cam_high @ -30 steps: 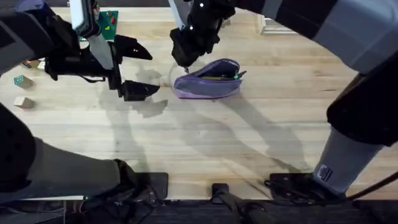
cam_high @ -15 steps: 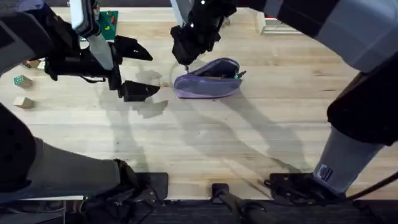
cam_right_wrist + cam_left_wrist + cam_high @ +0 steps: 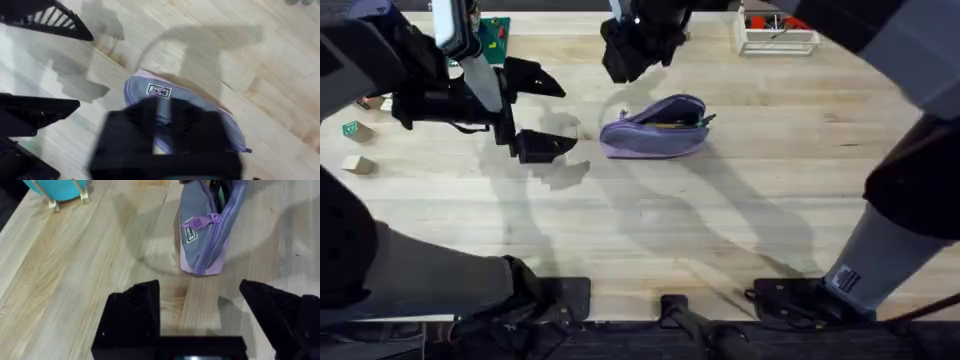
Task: Unzip the bag, pick up the pens from the table one at a time and place them inside, then zip the bag closed.
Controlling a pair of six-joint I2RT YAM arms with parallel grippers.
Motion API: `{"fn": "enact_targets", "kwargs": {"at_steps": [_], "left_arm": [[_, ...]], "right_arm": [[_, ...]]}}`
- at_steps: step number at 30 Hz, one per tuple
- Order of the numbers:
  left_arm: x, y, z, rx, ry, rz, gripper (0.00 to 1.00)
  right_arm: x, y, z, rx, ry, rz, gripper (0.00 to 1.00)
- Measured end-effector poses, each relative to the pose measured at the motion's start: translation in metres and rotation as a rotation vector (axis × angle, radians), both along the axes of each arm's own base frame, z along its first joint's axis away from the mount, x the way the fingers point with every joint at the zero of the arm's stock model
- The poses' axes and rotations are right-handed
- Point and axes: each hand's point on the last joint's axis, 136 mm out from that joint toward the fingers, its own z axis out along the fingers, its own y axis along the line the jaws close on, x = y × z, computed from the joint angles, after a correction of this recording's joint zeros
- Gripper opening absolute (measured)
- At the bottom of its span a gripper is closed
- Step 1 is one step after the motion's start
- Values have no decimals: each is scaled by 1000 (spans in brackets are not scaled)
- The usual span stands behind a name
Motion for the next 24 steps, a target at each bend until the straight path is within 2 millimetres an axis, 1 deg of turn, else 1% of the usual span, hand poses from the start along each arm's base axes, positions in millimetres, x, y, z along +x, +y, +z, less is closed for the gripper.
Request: {"fn": "enact_targets", "kwargs": {"at_steps": [2, 3, 14, 24], "left_arm": [[0, 0, 0, 0, 0, 0, 993], [0, 0, 0, 0, 0, 0, 993], [0, 0, 0, 0, -1, 0, 993], [0, 0, 0, 0, 0, 0, 994]], "right_arm": [[0, 0, 3, 2, -7, 1, 381], [1, -1, 3, 0, -9, 3, 995], [-2, -2, 1, -7, 2, -2, 996], [-4, -4, -1, 29, 56, -143, 995]]}}
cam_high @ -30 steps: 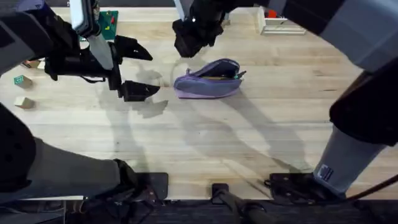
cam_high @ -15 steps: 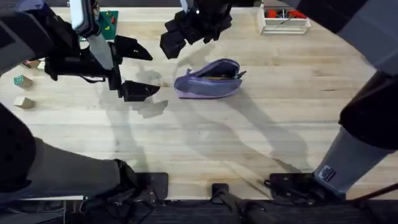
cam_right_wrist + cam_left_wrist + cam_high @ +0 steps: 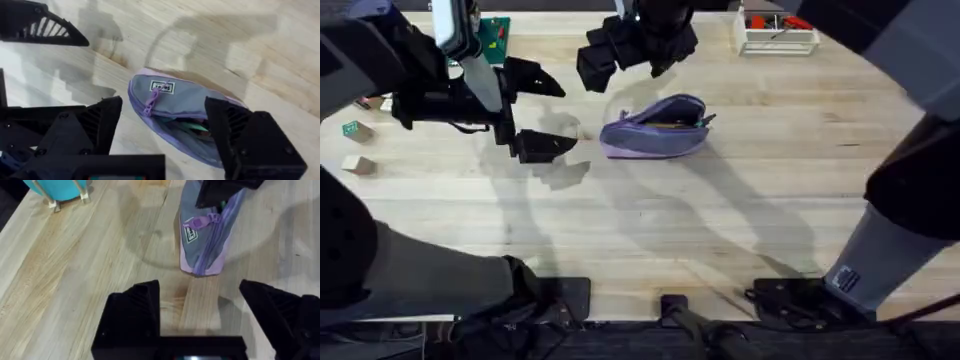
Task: Unzip the bag, pick up the pens from the table one at a time and place them inside, then zip the bag closed.
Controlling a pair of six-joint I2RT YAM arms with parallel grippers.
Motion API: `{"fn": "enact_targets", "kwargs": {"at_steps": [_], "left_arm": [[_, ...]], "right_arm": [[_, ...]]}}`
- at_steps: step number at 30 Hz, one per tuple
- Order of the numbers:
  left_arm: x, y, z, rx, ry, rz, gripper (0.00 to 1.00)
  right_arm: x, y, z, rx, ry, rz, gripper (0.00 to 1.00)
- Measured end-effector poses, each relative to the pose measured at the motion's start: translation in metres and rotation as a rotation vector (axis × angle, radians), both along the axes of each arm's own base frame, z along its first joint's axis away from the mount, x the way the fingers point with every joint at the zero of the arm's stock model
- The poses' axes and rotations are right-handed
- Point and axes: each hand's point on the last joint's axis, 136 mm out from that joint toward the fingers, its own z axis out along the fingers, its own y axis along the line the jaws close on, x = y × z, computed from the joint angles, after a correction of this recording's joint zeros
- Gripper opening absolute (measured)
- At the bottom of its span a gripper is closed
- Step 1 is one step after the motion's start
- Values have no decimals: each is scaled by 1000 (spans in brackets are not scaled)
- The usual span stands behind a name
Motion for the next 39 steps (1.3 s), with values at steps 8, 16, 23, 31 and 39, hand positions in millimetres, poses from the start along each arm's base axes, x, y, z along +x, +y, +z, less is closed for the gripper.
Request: {"fn": "enact_targets", "kwargs": {"at_steps": [8, 16, 23, 31, 39], "left_arm": [[0, 0, 0, 0, 0, 0, 993], [0, 0, 0, 0, -1, 0, 993], [0, 0, 0, 0, -1, 0, 994], [0, 0, 0, 0, -1, 0, 994], [0, 0, 0, 0, -1, 0, 994]], "right_arm": [[1, 3, -27, -22, 65, -60, 996], [-6, 14, -57, -5, 167, -60, 953], [-12, 21, -64, 15, 214, -53, 908], [-16, 19, -65, 11, 232, -53, 849], [-17, 20, -65, 11, 234, -51, 727]]}}
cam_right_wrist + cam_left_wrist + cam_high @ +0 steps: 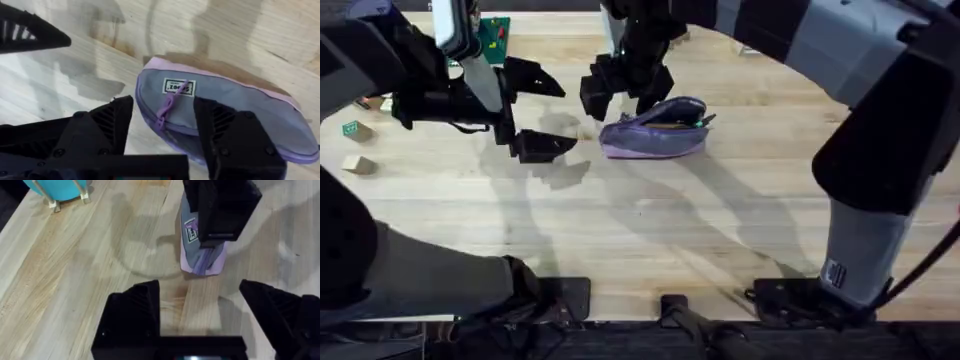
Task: Unzip the bag, pick up the pens from the table one at a time and place them inside, then zip the bag closed.
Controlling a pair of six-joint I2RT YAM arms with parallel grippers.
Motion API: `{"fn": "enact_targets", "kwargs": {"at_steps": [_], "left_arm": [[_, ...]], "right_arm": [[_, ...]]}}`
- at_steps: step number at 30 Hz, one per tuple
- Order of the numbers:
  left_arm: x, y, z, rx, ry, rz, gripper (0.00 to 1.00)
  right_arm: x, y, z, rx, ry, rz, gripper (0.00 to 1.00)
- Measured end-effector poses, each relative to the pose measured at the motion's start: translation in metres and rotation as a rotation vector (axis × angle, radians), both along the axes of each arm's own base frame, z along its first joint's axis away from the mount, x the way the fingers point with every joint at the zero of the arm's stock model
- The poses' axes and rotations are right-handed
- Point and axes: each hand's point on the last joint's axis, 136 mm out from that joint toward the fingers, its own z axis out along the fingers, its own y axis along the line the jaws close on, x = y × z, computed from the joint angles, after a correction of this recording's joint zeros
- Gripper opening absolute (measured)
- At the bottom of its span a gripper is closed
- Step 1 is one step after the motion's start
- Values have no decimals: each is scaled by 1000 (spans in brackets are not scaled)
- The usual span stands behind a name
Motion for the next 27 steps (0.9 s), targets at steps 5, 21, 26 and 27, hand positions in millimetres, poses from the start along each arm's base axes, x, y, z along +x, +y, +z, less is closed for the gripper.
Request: {"fn": "enact_targets", "kwargs": {"at_steps": [5, 21, 26, 27], "left_arm": [[0, 0, 0, 0, 0, 0, 994], [0, 0, 0, 0, -1, 0, 992], [0, 0, 0, 1, -3, 0, 993], [0, 0, 0, 1, -3, 0, 993]], "right_arm": [[-4, 3, 0, -1, 2, 10, 720], [-6, 5, 0, 1, 4, 16, 430], [-6, 5, 0, 1, 5, 15, 203], [-6, 5, 0, 1, 5, 13, 119]]}}
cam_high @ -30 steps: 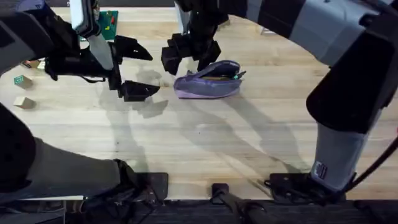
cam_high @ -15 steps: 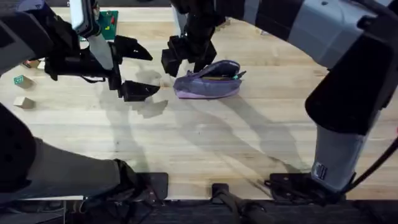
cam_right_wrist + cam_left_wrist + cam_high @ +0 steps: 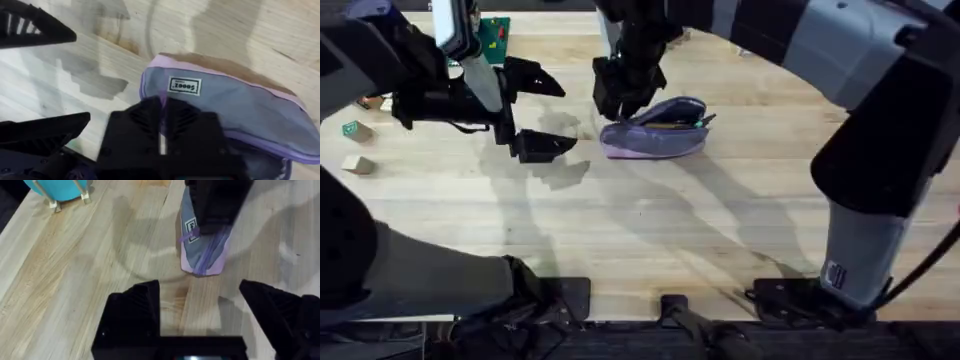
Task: Unzip the bag, pick up the pens from the table one at a time and place them inside, then zip the bag closed.
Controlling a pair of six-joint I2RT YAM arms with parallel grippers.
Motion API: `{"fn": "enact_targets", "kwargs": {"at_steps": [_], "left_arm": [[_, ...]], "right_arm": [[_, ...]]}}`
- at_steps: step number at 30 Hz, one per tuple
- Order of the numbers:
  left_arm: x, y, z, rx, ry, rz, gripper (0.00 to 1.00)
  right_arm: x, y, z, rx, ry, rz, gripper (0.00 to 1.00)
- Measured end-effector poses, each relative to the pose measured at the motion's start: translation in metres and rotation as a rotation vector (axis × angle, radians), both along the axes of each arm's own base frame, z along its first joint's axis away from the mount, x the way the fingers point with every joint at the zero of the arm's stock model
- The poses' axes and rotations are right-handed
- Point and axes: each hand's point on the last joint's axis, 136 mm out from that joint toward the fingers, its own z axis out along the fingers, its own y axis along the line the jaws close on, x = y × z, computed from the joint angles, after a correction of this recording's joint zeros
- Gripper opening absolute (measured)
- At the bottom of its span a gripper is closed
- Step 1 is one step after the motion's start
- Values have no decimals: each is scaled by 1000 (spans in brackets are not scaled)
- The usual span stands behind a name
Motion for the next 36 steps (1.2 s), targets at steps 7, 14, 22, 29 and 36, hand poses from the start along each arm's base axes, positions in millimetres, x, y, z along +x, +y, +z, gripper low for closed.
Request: {"fn": "enact_targets", "kwargs": {"at_steps": [7, 14, 22, 29, 36], "left_arm": [[0, 0, 0, 0, -1, 0, 993], [0, 0, 0, 1, -2, 0, 994], [-2, -1, 0, -6, 14, 0, 994], [-6, -5, -2, -19, 45, -9, 993], [-3, -20, -23, -108, 124, -42, 993]], "right_arm": [[1, 0, 0, 1, 0, -5, 30], [9, -8, 0, 5, 0, -29, 30], [14, -15, 15, 25, -25, -40, 30], [14, -15, 25, 38, -42, -36, 30], [14, -15, 25, 38, -43, -35, 30]]}}
